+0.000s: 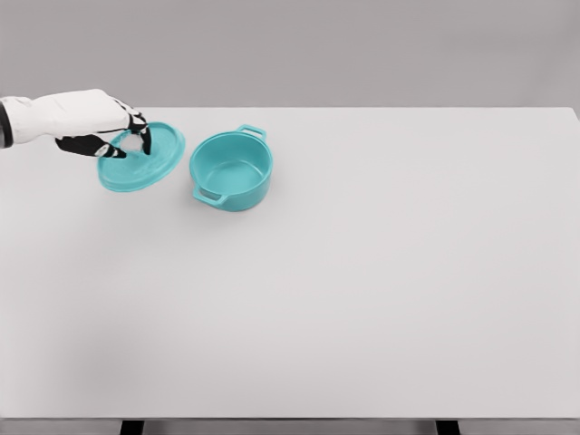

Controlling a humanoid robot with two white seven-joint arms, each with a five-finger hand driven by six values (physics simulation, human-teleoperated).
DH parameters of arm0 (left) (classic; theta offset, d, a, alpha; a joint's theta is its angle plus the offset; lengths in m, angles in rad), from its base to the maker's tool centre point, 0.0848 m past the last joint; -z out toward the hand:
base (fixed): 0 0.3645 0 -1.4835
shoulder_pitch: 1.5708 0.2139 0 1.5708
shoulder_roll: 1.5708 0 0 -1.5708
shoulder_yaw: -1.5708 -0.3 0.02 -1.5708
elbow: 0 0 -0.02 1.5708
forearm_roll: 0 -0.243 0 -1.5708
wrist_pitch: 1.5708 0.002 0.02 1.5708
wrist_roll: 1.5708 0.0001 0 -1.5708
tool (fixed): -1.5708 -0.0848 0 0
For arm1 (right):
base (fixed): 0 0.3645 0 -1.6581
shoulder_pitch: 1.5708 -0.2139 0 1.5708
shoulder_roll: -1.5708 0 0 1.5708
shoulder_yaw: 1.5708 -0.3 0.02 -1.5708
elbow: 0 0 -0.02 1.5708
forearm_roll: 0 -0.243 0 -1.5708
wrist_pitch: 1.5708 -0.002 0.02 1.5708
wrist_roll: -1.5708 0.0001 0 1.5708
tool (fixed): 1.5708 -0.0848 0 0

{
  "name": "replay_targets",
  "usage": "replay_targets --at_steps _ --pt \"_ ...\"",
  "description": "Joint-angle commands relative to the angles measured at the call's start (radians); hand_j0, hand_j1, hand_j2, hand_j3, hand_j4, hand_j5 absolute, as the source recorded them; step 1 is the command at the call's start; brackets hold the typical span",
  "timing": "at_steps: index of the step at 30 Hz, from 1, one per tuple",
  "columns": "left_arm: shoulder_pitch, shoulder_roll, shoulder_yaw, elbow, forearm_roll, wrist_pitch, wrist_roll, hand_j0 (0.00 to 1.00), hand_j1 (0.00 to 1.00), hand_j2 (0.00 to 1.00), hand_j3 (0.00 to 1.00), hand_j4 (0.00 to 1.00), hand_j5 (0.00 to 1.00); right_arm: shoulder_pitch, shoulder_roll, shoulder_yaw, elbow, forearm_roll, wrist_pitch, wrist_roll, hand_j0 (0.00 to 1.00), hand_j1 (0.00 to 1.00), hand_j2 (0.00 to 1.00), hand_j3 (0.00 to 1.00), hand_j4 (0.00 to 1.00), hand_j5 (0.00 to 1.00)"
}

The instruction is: Cover the pot with left arm

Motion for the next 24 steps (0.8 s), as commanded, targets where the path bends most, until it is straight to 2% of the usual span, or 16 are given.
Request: replay_targets --at_steps 1,14,24 --pt "0.0 -0.002 0.001 -0.015 0.002 0.003 0.0 0.49 0.49 0.49 0.49 0.49 0.49 0.0 0.0 0.0 -0.001 0.001 0.0 0.001 1.0 1.0 1.0 1.0 1.0 1.0" --pt "-0.011 -0.036 0.001 -0.078 -0.062 0.003 0.017 0.49 0.49 0.49 0.49 0.49 0.49 0.0 0.0 0.0 0.0 0.001 0.0 0.0 1.0 1.0 1.0 1.0 1.0 1.0" --pt "-0.021 -0.063 0.001 -0.078 -0.146 0.003 0.013 0.49 0.49 0.49 0.49 0.49 0.49 0.0 0.0 0.0 0.0 0.001 0.0 0.001 1.0 1.0 1.0 1.0 1.0 1.0"
